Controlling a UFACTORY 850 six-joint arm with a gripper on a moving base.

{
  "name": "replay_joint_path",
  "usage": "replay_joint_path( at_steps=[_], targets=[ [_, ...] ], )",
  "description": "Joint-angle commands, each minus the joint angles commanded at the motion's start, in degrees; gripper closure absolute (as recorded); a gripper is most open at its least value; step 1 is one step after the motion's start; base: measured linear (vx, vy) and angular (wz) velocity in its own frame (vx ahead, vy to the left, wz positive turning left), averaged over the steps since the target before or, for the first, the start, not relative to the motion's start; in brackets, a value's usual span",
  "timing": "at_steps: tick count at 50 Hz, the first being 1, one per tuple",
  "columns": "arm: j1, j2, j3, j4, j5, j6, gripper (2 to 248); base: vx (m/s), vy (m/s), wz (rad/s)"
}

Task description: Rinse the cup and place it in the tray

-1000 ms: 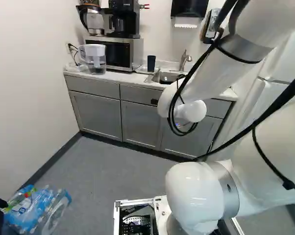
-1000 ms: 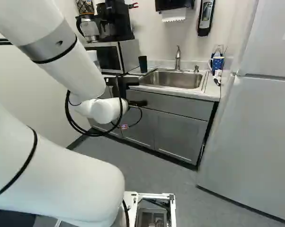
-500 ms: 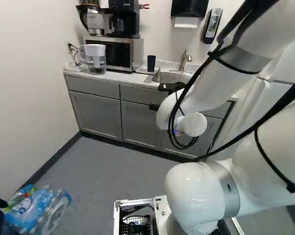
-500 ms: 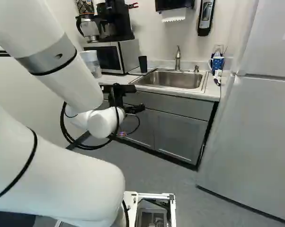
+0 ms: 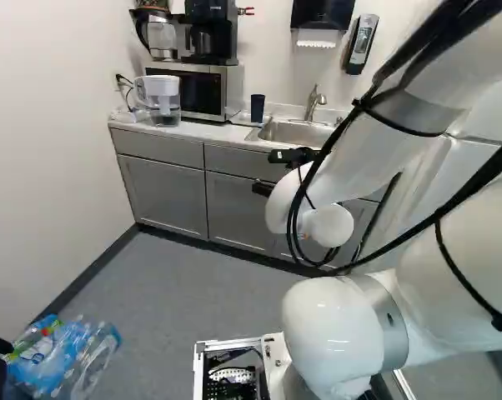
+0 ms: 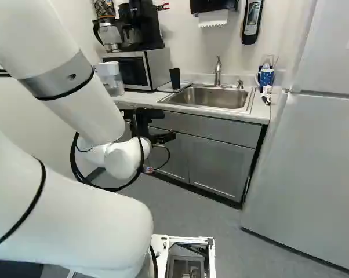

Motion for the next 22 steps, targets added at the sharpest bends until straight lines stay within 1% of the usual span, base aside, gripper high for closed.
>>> replay_joint_path(
  at_steps=[22],
  targets=[
    [0.1, 0.0, 0.3, 0.0, 0.4, 0.0, 3, 0.0, 0.0, 0.0]
  ],
)
